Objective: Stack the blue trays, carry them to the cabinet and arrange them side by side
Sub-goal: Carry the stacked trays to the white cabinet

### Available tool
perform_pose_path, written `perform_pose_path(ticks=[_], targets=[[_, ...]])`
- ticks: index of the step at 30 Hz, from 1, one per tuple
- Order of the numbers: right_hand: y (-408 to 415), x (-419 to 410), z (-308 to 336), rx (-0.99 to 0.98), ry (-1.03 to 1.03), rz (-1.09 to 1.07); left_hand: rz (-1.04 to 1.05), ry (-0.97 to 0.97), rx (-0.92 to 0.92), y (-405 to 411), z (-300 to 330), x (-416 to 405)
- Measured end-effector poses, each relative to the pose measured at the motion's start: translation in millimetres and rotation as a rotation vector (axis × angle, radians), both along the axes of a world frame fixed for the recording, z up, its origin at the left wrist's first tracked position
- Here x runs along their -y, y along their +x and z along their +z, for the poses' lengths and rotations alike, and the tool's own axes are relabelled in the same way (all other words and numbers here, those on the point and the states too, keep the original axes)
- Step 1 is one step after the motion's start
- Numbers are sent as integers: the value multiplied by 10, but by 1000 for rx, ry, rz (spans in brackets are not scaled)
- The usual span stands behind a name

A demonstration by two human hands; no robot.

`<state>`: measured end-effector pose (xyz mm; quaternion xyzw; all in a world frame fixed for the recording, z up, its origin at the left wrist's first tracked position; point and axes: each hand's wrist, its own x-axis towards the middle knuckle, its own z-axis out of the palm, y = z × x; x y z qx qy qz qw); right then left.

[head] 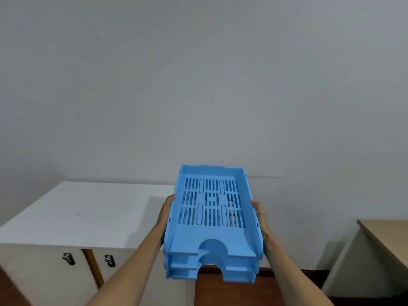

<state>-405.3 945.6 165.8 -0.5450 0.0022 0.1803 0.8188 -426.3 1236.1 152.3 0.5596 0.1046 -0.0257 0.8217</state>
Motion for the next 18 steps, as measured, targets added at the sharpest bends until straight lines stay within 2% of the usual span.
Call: perform_pose_path(ticks=[5,14,18], targets=[[141,-629,-149,-51,-5,89,95,-100,25,-86,-102,-621],[518,-1424,-356,-93,-35,153,178,-110,-19,46,-312,-1357],[824,-1874,-528,-132,-31,126,176,-93,-71,388,-462,-1820]])
